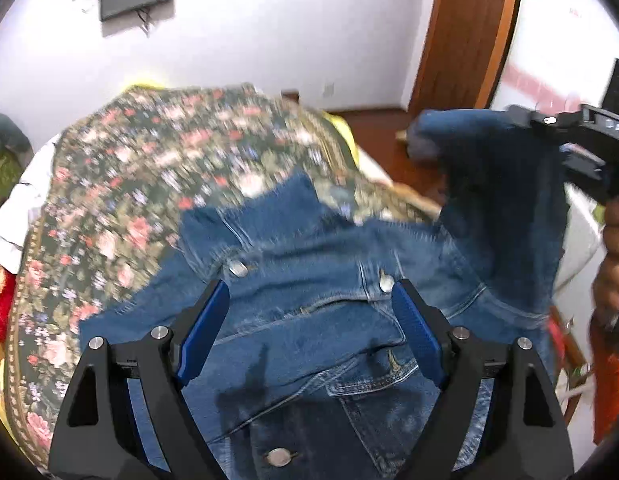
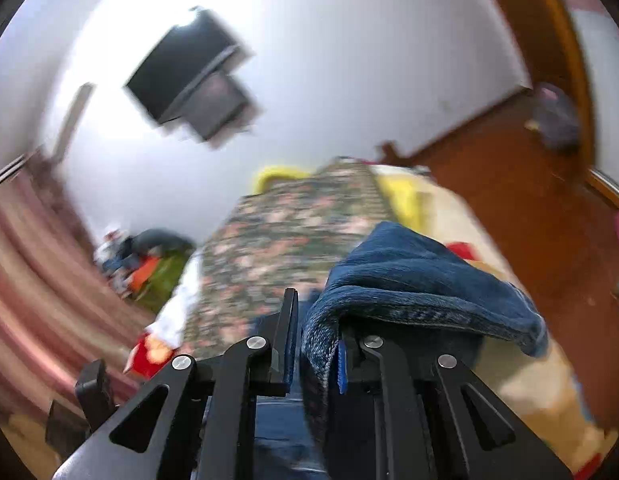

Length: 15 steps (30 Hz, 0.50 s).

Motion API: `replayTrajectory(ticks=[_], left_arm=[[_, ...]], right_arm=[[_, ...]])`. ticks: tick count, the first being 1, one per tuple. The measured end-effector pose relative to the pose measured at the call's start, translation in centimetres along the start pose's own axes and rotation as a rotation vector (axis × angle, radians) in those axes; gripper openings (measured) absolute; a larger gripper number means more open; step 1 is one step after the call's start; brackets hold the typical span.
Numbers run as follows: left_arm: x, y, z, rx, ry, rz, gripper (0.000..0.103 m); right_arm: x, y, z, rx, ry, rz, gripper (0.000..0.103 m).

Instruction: Fold large clothes

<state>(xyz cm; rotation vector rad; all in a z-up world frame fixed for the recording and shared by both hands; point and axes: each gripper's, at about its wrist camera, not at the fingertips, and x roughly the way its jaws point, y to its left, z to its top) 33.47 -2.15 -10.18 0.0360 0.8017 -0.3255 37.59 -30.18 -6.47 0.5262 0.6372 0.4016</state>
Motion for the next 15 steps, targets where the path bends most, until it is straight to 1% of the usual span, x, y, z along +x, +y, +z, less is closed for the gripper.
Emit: replayTrajectory(ticks=[2,3,6,7,8,9,10,12,14,15], left_arm=[[-1.9,1.1,0.0,-0.010,-0.047,0.024,0.083],[-3.1,1.9,-0.2,-0.019,-0.070,0.047,0.083],[-5.0,4.0,-1.1,-0.046,-0.098,0.094,0.084],[-5.6,5.1,-1.7,-0.065,-0.101,0.109,0.084],[-6.0,5.9,-2.1,-0.082,-0.099,0.117,0.084],[-6.3,6.9,-2.7,-0.103,-0.092,0.121,0.084],[-6.5,8.0,-3.5,-0.130,-0.077,0.124,0.084],[-6.6,9.8,-4.9,-0.179,-0.046,0.129,0.084],[-6.6,11.0,-6.1,-0.211,-0.024,0.133,0.084],[-6.4,11.5,-6.7,-0.225,-0.013,0.133,0.084]], right_arm=[[1.9,3.2,-0.8,-0.051,0.039,0.043,0.013],[3.5,5.0,-1.7,-0.079,0.072,0.059,0.013],[7.8,7.8,-5.0,-0.118,0.190,0.075,0.013],[8.8,8.3,-6.0,-0.121,0.228,0.072,0.013],[10.3,8.4,-7.3,-0.120,0.287,0.064,0.013],[12.3,8.4,-9.1,-0.107,0.363,0.046,0.013],[13.6,8.4,-10.4,-0.099,0.417,0.028,0.013],[16.1,8.1,-13.1,-0.093,0.533,-0.038,0.014],[16.9,7.2,-15.0,-0.090,0.618,-0.073,0.014],[17.0,6.9,-15.4,-0.091,0.642,-0.078,0.014]])
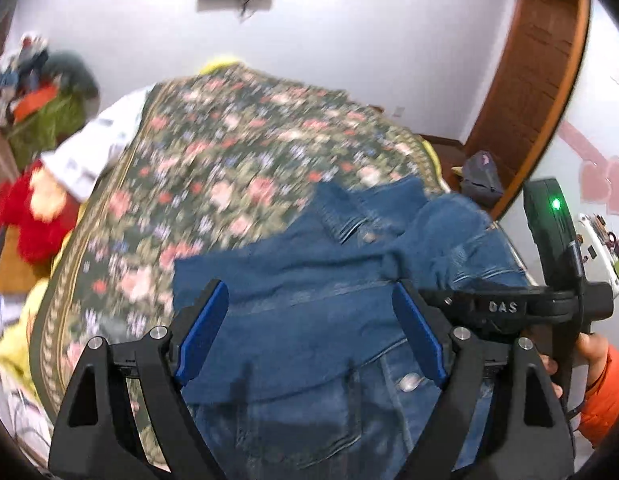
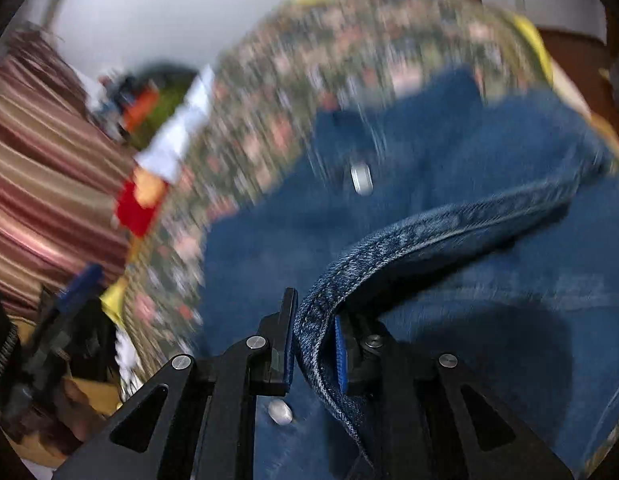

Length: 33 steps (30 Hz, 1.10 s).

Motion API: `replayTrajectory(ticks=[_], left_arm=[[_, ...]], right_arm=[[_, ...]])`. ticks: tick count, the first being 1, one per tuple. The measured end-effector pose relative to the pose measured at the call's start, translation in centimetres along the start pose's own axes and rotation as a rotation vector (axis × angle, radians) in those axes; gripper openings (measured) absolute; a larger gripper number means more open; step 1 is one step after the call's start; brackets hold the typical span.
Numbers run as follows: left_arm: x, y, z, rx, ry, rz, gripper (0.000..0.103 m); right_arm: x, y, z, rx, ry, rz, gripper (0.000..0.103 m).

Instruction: Fold large clothes

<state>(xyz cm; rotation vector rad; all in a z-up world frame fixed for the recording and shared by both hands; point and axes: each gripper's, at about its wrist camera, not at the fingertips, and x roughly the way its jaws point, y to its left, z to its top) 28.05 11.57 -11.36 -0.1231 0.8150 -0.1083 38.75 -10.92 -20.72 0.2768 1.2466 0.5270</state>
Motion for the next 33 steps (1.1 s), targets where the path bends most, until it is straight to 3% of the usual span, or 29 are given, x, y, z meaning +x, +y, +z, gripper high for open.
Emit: replayTrajectory(ticks=[5,12,14,18,23,27,30,33], left_arm=[[1.2,0.9,-1.2,-0.037,0.053,0.011,0.084],[2.1,-3.5,0.6,0.055,0.049,-0.021,0.084],[2.5,-5.1,1.3,0.093,0.051,-0.029,0.084],[4.1,-9.6,3.2,0.176,0.073,-0.086,0.084],[7.3,-14.8,4.6,0.290,0.128,-0.105,0.084],[11.1,-18.7,5.2,0.362,0.236,-0.179,0.084],[14.6,-20.8,5.7,0.391,0.319,-0.181,0.084],[17.2,-21.8,6.0,0.388,0.389,-0.176,0.084]], right_arm=[[-1.9,-1.3,-1.1,0.006,0.064,-0.010,0.014],[-9.9,-2.0,-2.9,-0.083,-0.057,-0.021,0.014],[-12.2,-2.6,-3.2,-0.115,-0.126,-0.067,0.014],[-15.7,-4.8,-3.9,-0.180,-0.257,-0.241,0.014],[-17.4,-9.6,-4.3,-0.140,-0.303,-0.385,0.014],[-17.0,-13.6,-4.2,-0.040,-0.253,-0.343,0.014],[-16.6,-15.6,-3.9,-0.004,-0.235,-0.288,0.014],[-15.7,-16.2,-3.3,-0.007,-0.229,-0.302,0.014]])
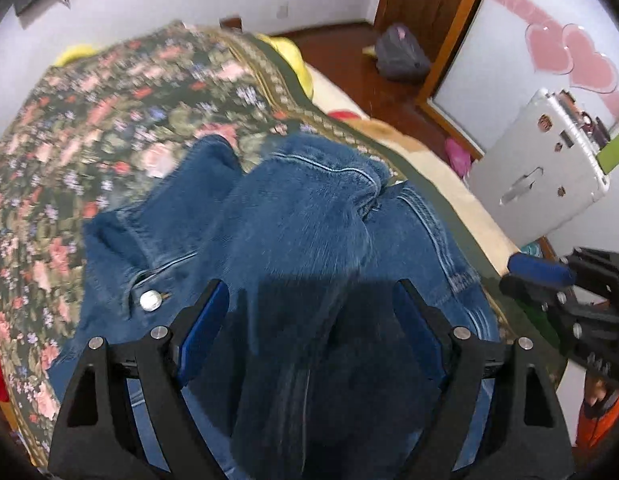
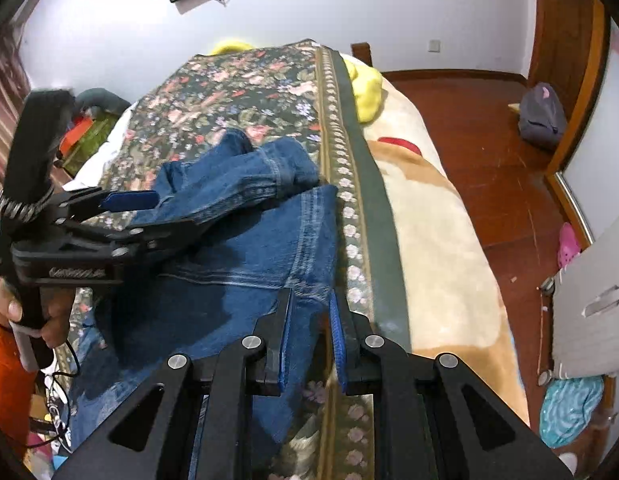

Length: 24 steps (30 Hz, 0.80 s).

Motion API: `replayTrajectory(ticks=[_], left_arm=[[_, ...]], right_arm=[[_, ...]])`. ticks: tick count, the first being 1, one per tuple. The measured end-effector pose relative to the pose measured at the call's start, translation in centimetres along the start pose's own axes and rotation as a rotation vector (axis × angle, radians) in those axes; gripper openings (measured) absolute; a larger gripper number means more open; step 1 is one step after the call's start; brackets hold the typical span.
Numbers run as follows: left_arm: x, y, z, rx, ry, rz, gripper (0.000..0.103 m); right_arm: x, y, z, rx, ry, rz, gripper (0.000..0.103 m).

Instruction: Fold large clothes

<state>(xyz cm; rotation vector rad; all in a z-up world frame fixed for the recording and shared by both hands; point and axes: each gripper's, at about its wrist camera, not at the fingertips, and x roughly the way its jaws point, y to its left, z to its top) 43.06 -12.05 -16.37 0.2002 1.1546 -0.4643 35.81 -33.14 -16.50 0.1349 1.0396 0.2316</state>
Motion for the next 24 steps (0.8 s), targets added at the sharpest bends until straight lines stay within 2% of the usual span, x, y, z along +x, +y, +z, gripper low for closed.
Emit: replayTrajectory(ticks=[3,5,6,8,10,14,18,21,24], left_arm=[[2.5,0.1,1.5,-0.005,0.063,-0.002,0.071],[3.5,-0.2,1.9,-0.004,0.067,0.010,0.062],[3.8,-0.4,2.0,0.006,0.060,0.016,0.058],[4.1,-0.9,2.0,0.028,0.035,0.052,0.032],[3.9,-1.3,1.5,0.065,-0.006,0.129,0.017],[2.1,-0.7,1.1,0.079,-0.082,0.154,0.009],[-1.7,1.3,0.8,0.049,-0.178,0.179,0.008],[-5.0,4.0,-0.3,0.009,-0.243,0.206,0.008],[-6.8,6.8,-1.8,-0.052,-0.264,0.225,0.008]], right_arm=[[1.6,0.2,0.4,-0.001,0.023,0.016,0.014],[3.2,0.4,0.4,0.002,0.051,0.036,0.014],[4.3,0.4,0.4,-0.001,0.071,0.012,0.014],[5.7,0.7,0.1,-0.027,0.082,-0.041,0.014],[6.9,0.9,-0.4,-0.054,0.090,-0.063,0.014],[7.0,1.3,-0.9,-0.102,0.062,-0.077,0.014],[6.8,1.0,-0.9,-0.102,0.065,-0.060,0.014],[6.8,1.0,-0.8,-0.103,0.069,-0.061,0.014],[6.8,1.4,-0.7,-0.113,0.074,-0.081,0.014]])
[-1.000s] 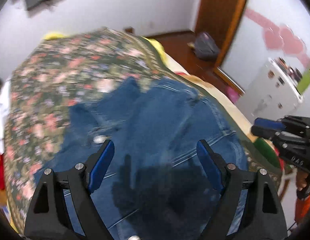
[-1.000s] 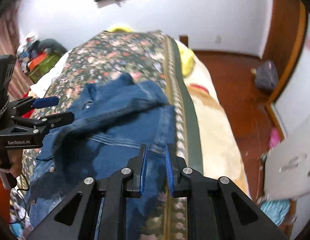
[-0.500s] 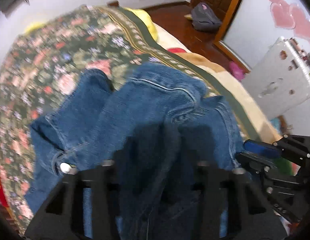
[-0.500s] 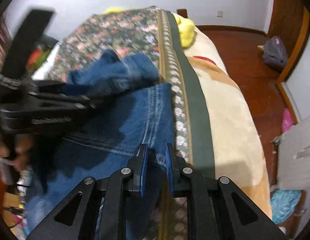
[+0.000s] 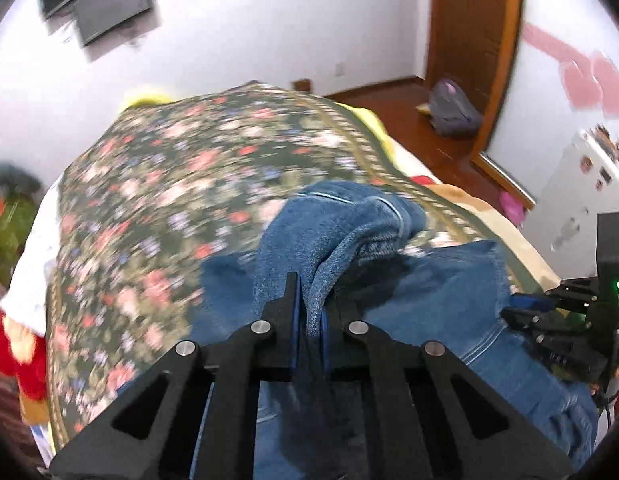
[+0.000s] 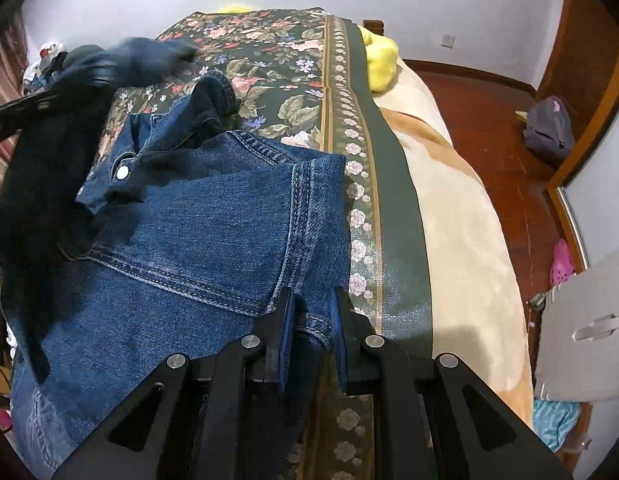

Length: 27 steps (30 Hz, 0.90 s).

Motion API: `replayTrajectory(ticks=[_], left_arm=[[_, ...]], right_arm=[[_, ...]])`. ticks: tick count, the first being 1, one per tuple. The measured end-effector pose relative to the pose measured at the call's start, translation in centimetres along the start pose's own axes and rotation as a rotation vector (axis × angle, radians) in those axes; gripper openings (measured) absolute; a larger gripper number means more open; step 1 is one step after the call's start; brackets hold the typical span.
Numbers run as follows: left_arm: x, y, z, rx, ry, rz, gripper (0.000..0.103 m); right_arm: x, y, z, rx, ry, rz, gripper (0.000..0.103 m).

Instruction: Fold large clothes

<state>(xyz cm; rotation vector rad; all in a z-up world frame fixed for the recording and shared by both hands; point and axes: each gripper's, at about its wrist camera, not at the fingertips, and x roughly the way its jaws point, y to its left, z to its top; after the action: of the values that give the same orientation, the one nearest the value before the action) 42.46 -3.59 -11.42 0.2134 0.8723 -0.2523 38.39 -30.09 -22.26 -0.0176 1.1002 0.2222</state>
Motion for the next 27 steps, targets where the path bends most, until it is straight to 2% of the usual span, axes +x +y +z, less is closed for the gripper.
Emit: replayTrajectory(ticks=[4,7,9,11,13,14,16,17,19,23,27], left_arm=[[-2.5,5.4,-4.0,-0.112,-0.001,0.033,0.008],[-3.3,8.5,-8.2,-0.197,0.036,0.027,0.010],[-3.4,10.3,-11.2,-0.269,0.072,0.001,0.016],[-2.9,12.3,-15.2,-0.372,0.130,-0.048,0.026],[-2.3,13.5,-18.6,-0.438,0.181,-0.028,0.027],[-2.2,13.6,-19.6,-0.453,0.195,-0.019,0.041],[-1.8,14.7,-22.9,-0.513,0.230,-0.046,0.052],[-1.8,15.1,-24.0,-0.541,0.238,-0.069,0.054],[-1.9,15.7,-25.7,-0.589,0.248,-0.110,0.054],[-3.4,16.8,-26.7,-0.632,0.213,-0.123,0.054],[-4.7,17.8,-26.5,-0.626,0.197,-0.083,0.054]], right_arm=[[0.1,0.5,0.0,-0.016,-0.006,-0.031,0.014],[0.1,0.8,0.0,-0.016,-0.008,-0.046,0.014],[0.0,0.8,0.0,-0.001,-0.006,-0.052,0.014],[0.0,0.8,0.0,0.010,-0.004,-0.057,0.014],[0.0,1.0,0.0,0.019,-0.001,-0.072,0.014],[0.0,1.0,0.0,0.022,-0.001,-0.076,0.014],[0.0,1.3,0.0,0.027,-0.002,-0.096,0.014],[0.0,1.5,0.0,0.028,-0.002,-0.106,0.014],[0.0,1.9,0.0,0.023,0.003,-0.135,0.014],[0.1,2.6,0.2,0.005,0.013,-0.191,0.014],[0.1,3.4,0.1,-0.023,0.013,-0.239,0.014]])
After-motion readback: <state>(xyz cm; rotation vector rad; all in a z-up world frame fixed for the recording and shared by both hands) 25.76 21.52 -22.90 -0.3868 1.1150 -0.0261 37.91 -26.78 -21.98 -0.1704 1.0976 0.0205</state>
